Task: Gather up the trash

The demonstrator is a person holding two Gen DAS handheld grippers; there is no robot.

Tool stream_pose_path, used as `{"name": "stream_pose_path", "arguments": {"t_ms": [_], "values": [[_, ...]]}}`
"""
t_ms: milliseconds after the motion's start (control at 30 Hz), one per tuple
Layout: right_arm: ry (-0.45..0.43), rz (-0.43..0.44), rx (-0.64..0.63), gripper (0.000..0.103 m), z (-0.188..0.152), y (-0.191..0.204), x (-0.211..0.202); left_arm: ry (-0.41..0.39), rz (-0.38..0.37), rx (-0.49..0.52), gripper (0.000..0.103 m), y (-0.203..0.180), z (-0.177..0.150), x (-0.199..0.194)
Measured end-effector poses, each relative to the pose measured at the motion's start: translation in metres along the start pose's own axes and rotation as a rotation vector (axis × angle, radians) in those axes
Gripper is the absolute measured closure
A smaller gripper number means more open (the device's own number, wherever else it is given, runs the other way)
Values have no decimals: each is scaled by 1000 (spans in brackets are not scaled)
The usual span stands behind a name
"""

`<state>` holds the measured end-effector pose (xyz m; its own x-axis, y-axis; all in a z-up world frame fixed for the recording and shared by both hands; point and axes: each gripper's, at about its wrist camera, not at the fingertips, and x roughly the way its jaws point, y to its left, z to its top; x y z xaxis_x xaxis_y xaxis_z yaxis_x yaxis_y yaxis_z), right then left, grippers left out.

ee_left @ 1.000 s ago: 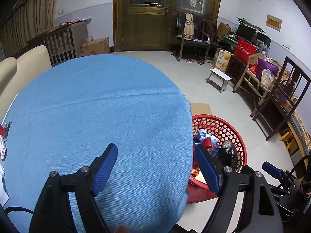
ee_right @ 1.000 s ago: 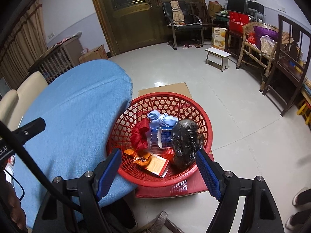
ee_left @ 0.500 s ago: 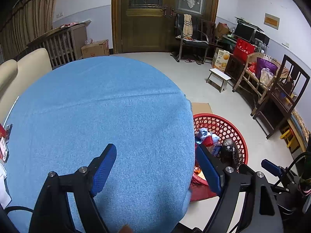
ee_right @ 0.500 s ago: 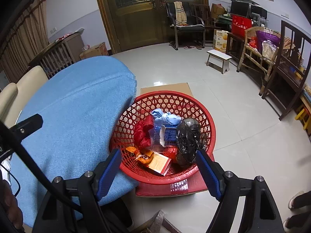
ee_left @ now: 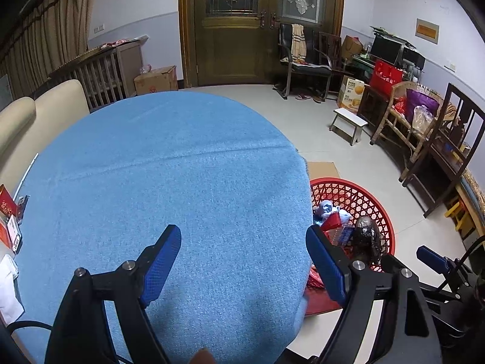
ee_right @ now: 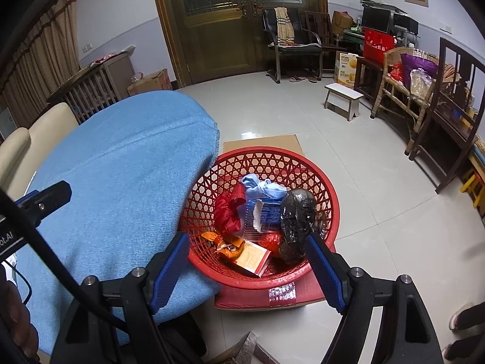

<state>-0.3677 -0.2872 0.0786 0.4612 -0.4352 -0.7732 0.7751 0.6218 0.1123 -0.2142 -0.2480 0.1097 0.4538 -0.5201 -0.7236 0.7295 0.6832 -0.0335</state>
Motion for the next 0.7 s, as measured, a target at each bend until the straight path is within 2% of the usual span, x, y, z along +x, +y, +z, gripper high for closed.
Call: {"name": "stream_pose_path", "arguments": {"t_ms": [700], "values": [[-3,1,8,22,-1,-3,-1,-7,-5,7,18,-4,0,0]]}}
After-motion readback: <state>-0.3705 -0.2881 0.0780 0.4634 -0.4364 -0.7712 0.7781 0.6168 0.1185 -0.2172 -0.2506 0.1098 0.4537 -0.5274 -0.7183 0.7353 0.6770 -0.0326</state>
